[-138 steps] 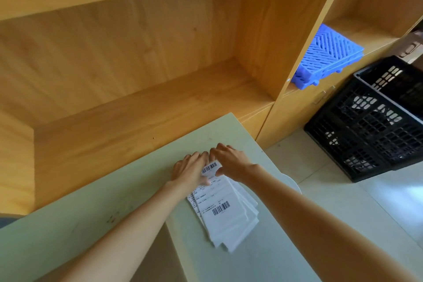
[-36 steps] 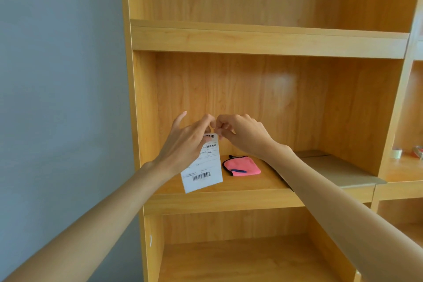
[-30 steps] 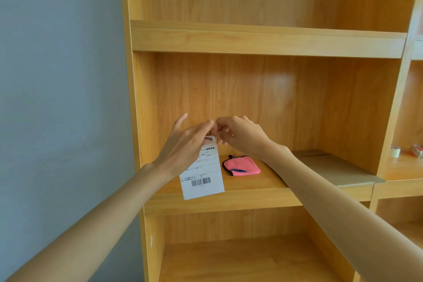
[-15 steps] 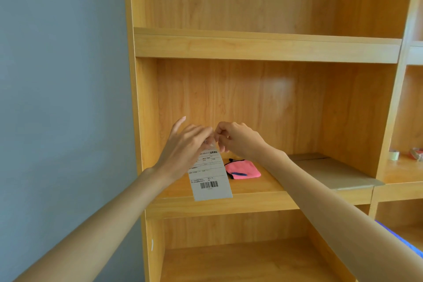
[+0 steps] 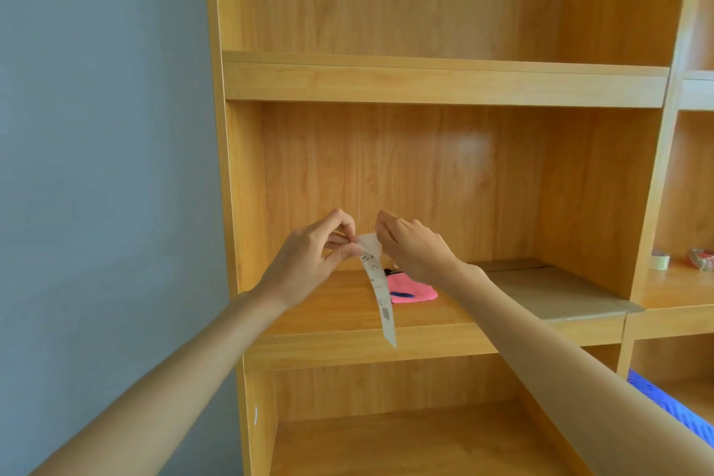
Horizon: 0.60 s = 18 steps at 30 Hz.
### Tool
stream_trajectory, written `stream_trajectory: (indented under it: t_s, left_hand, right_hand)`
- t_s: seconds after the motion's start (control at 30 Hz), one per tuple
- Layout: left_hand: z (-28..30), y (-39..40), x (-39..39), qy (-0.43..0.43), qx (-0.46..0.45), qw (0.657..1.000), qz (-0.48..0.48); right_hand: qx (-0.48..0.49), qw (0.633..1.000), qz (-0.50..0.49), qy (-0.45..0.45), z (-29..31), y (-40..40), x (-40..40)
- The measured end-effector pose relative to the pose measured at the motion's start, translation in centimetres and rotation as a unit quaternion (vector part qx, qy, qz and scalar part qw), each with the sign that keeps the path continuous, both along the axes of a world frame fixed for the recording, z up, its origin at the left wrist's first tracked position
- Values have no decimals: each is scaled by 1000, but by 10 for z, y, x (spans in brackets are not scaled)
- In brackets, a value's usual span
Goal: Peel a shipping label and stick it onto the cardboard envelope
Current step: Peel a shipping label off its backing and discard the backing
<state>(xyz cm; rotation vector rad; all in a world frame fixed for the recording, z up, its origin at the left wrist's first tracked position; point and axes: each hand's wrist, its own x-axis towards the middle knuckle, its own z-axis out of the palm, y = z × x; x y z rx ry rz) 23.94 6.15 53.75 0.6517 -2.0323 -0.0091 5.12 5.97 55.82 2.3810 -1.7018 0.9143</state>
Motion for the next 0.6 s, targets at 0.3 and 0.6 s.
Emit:
stream_trajectory:
  t_s: [0.3, 0.6]
  left_hand:
    - [5, -5, -3, 113, 106, 988, 14]
    - [14, -15, 3, 137, 68, 985, 75]
  right_hand:
    - [9, 997, 83, 5, -1, 1, 1]
    - [8, 994, 24, 107, -5, 5, -2]
